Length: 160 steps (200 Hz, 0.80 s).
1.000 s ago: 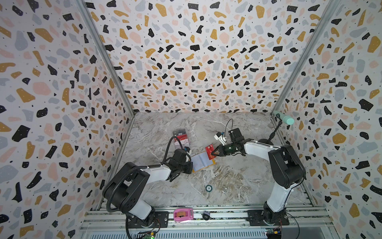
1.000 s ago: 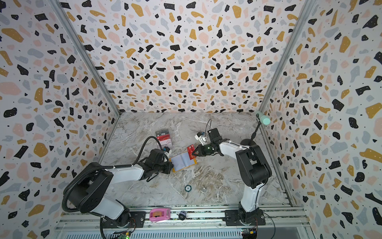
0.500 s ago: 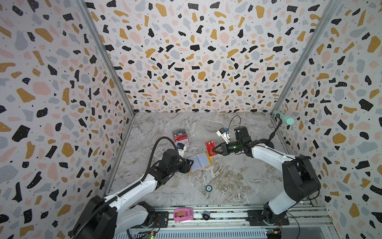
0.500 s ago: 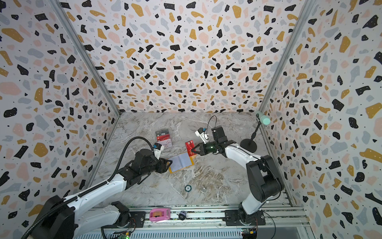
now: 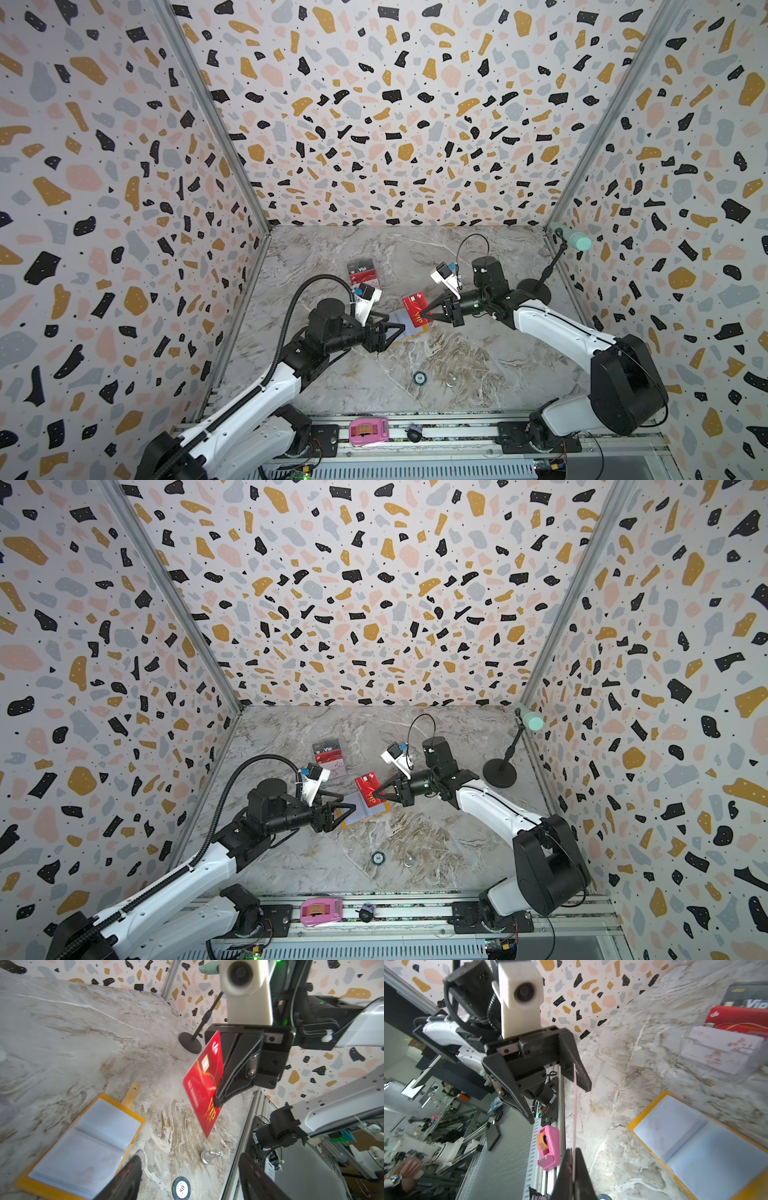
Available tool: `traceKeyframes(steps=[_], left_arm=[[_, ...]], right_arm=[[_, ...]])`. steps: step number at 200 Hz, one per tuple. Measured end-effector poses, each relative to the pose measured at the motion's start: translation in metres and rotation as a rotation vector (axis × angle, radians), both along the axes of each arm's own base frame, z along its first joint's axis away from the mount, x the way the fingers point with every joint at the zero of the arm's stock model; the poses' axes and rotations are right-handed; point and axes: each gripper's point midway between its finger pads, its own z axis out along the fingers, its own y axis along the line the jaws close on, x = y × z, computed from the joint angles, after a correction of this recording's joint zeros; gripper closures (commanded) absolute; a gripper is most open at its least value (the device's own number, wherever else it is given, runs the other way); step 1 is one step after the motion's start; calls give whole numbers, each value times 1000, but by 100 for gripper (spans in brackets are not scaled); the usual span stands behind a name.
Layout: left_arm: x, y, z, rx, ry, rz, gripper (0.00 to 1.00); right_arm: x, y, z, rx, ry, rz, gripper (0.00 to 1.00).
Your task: Take the credit cards out of the card holder
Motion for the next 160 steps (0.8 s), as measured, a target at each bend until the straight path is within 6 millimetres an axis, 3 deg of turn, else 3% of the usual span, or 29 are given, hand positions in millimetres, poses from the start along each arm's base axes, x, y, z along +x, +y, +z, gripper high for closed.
traceKeyframes(steps=[40, 85, 160], left_arm=[[-13, -7, 12, -31, -2, -88, 35], [-20, -8, 13, -26, 9, -131, 39], [-30, -13, 9, -13, 53, -213, 68]], right_arm=[[-23, 5, -5, -2, -7, 86, 100], [-34, 6, -13, -23, -11, 129, 100], [-46, 15, -31, -66, 23, 201, 100]])
